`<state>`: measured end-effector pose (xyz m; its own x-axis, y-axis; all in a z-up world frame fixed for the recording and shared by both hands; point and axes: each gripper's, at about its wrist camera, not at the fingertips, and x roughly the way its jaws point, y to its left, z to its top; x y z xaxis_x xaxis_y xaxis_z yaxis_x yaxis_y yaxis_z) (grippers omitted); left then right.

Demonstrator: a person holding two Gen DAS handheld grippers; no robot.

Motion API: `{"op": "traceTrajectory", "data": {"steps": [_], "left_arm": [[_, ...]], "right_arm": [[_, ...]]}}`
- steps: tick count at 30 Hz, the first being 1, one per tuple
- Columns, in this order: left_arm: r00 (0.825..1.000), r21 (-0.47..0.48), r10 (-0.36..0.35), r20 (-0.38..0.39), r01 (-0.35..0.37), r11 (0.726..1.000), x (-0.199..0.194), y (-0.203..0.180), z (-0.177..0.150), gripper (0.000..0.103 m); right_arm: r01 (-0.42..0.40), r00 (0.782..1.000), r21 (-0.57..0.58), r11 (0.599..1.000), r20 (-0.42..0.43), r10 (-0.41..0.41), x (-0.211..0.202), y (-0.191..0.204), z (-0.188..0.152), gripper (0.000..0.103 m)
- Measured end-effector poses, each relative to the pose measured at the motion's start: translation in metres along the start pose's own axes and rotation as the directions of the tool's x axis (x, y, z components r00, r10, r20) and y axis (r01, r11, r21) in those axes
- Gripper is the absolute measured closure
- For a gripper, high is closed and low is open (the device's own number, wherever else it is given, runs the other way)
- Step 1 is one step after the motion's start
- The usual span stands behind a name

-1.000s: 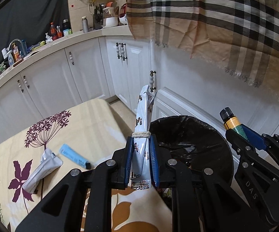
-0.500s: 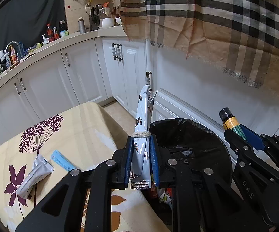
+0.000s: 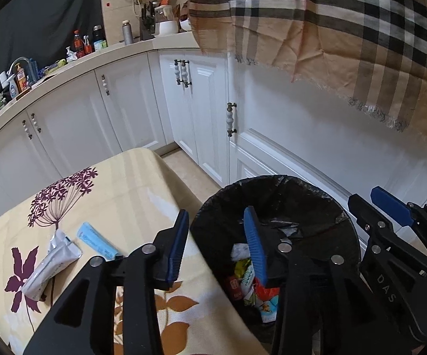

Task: Collect trash
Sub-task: 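Open the left tool over the bin to drop the paper roll, then grasp the blue tube with the right tool while the left tool grasps the silver packet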

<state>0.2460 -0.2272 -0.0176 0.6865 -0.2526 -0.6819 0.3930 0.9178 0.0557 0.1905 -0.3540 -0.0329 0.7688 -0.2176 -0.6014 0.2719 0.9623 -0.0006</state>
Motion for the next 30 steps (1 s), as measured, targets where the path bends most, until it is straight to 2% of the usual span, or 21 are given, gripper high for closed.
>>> {"op": "traceTrajectory", "data": {"steps": [3, 16, 21, 23, 30], "left_arm": [[1.000, -0.011, 0.011, 0.004, -0.011, 1.000, -0.004, 0.008, -0.002, 0.059], [0.998, -0.089, 0.068, -0.007, -0.068, 0.994, -0.024, 0.065, -0.019, 0.056], [0.994, -0.114, 0.105, -0.011, -0.106, 0.988, -0.035, 0.092, -0.030, 0.051], [0.992, -0.128, 0.123, -0.015, -0.124, 0.984, -0.039, 0.106, -0.034, 0.050], [0.983, -0.180, 0.184, -0.029, -0.186, 0.966, -0.052, 0.152, -0.050, 0.044]], "right_arm": [[-0.010, 1.000, -0.010, 1.000, -0.001, 0.010, -0.001, 0.007, 0.001, 0.066], [-0.083, 0.997, -0.064, 0.994, -0.004, 0.083, -0.009, 0.049, 0.003, 0.065], [-0.130, 0.992, -0.110, 0.985, -0.015, 0.129, -0.010, 0.077, 0.004, 0.063], [-0.150, 0.989, -0.126, 0.981, -0.019, 0.149, -0.010, 0.088, 0.005, 0.057], [-0.220, 0.975, -0.192, 0.956, -0.048, 0.215, -0.007, 0.134, 0.011, 0.056]]}}
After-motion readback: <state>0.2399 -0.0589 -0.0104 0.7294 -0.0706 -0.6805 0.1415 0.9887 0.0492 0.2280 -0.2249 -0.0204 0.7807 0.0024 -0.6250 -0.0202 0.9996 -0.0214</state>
